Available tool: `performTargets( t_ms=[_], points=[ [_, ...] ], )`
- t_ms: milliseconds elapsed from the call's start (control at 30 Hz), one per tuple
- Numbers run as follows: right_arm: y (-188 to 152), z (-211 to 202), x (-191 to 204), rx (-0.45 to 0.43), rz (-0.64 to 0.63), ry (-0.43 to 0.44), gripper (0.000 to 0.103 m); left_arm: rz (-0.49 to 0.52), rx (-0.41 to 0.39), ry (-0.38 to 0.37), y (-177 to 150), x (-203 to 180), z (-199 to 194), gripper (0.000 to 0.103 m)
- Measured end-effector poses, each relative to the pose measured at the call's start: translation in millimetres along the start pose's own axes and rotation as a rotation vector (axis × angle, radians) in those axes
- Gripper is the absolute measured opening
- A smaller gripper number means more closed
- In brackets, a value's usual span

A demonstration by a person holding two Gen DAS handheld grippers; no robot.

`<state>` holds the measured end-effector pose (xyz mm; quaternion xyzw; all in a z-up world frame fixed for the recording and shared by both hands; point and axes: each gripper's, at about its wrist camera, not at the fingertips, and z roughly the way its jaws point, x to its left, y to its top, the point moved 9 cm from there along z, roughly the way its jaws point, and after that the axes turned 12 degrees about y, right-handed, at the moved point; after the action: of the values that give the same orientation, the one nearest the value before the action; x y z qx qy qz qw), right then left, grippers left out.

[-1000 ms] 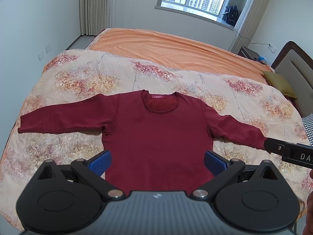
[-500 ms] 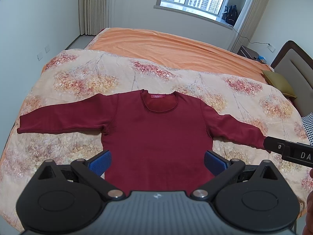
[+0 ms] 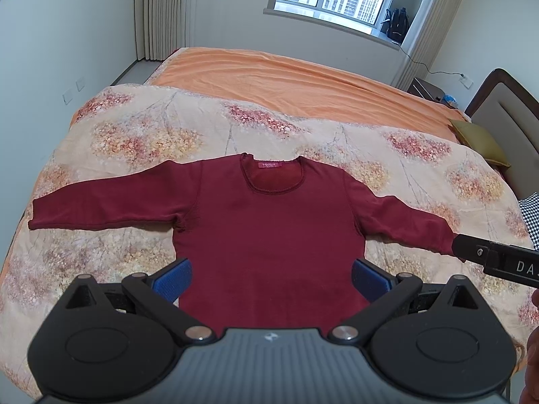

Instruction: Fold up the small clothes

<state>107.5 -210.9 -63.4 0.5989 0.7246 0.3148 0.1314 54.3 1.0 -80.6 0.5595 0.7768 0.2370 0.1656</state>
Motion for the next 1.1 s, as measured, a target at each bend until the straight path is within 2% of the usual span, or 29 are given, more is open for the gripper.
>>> performTargets(
  t_ms=[400,767,833,967,1100],
  points=[
    [-3,2,-3,-0.005,0.026,-0.006,0.103,0.029,0.003,-0.032,-1,-9,0,0.103],
    [-13,5,10,0.008,0.036,-0.045,0.103,0.061,0.019,-0.108,3,11,20,0.103],
    [-14,8,13,0.012,0.034,-0.047,0.103,0.071,0.028,-0.138,4,14,28,0.103],
    [-14,16,20,0.018,0.038,-0.032,0.103,0.071,0.026,-0.259,5,20,46,0.103],
    [-6,22,32,-0.072,0.0,0.02,0.103,0.033,0.041,-0.335,6,31,71,0.103]
  ],
)
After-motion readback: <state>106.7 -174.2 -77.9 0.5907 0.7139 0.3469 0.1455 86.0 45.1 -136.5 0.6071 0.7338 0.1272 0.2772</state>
